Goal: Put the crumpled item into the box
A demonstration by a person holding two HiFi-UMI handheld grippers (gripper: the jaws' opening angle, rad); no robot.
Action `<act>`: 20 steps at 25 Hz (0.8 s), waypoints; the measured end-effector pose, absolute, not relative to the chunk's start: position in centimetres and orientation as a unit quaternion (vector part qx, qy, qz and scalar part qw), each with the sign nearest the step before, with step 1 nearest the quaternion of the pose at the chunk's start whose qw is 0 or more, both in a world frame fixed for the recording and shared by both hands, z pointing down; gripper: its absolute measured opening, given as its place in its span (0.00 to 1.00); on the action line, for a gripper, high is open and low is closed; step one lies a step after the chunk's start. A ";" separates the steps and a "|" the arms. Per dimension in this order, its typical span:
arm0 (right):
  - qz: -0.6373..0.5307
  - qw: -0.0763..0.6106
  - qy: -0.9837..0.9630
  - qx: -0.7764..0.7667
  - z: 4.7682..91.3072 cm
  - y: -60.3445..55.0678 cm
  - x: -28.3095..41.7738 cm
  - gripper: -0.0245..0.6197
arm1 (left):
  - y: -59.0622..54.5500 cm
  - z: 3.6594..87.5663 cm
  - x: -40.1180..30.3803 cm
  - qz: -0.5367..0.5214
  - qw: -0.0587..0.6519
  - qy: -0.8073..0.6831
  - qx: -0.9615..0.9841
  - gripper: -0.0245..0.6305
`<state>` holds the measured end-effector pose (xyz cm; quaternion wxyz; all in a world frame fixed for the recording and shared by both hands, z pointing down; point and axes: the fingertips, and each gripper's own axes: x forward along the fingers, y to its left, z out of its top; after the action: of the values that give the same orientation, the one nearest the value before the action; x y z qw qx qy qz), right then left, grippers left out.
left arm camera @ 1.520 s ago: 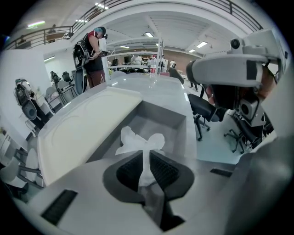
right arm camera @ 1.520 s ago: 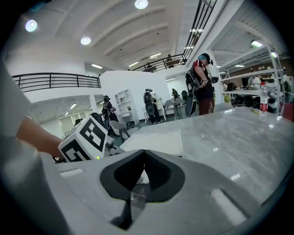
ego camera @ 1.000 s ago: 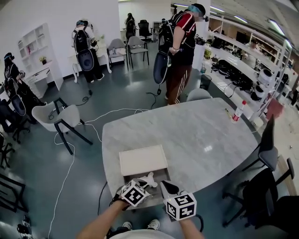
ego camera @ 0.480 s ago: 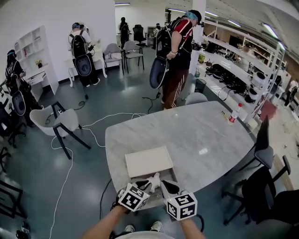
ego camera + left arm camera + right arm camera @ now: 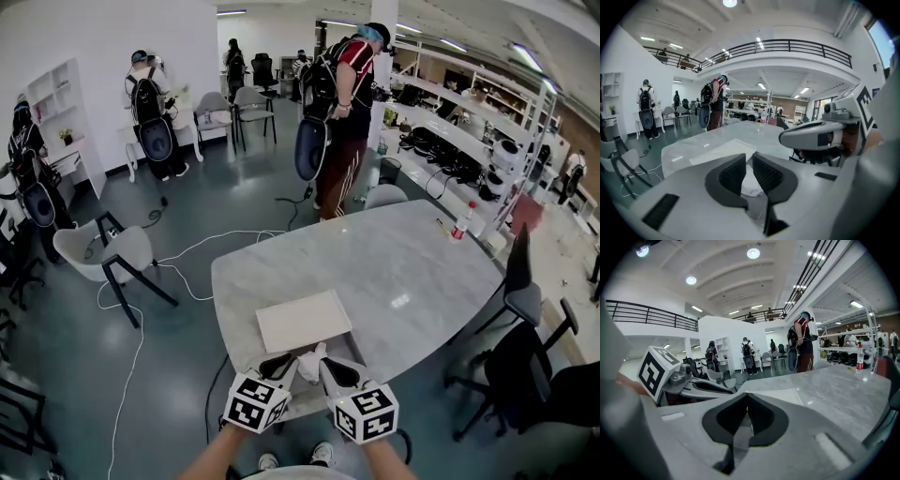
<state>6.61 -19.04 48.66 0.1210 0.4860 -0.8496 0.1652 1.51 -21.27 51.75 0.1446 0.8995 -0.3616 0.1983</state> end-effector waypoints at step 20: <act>0.141 0.098 -0.847 0.503 45.9 -17.2 5.2 0.05 | -19.7 48.5 -1.8 0.124 0.148 -0.417 0.888 0.07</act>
<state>5.16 -17.19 45.85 0.0979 0.5030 -0.8471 0.1405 -1.85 -19.72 48.49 0.1480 0.8880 -0.4172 0.1241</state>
